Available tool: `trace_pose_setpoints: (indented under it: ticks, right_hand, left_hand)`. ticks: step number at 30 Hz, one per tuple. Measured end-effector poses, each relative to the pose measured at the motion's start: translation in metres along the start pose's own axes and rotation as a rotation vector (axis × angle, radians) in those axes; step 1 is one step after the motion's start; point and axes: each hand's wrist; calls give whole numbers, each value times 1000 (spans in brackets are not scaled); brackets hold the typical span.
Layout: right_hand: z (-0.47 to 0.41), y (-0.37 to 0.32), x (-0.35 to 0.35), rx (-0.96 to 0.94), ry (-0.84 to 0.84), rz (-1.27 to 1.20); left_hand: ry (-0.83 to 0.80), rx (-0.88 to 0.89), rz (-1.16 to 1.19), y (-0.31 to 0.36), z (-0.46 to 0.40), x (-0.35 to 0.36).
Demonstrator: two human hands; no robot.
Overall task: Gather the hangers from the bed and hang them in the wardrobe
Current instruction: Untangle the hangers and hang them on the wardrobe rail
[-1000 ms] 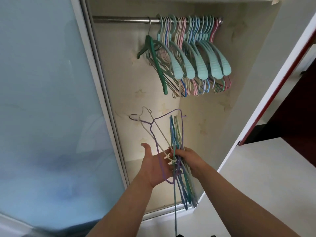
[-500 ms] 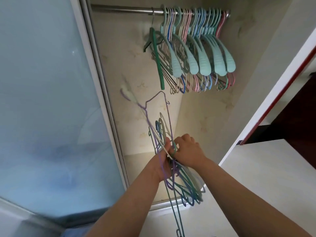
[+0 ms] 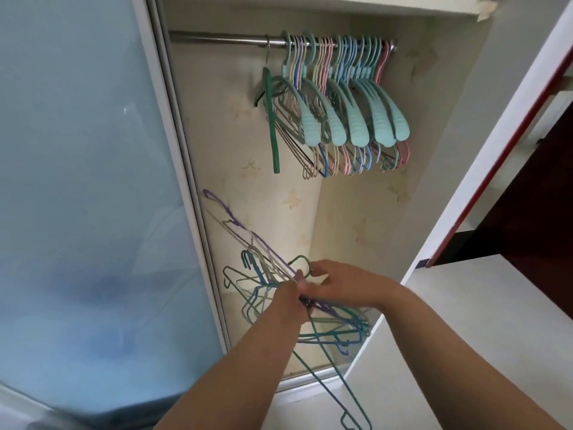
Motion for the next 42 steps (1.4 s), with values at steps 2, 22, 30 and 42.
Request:
trace_pose_setpoints:
  ticks: [2,22,30,42]
  right_hand:
    - [-6,-2,18,32,19,443]
    - [41,20,-27,98,344,-467]
    - [54,17,-33,67,436,-468]
    - [47,10,-21,44,524,-171]
  left_hand:
    - [14,-4,30,7,4,5]
    - [-188,3,-110,-4,2,-37]
    - [-169,-22,-267,16,5,-53]
    - [-46,-45,-356,28,1,-64]
Point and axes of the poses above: each hand's wrist, its own z-axis away from the middle knuckle, its own x-axis out of the palm, y = z × x, and after that the axes turned 6 degrees about -x, right-handed
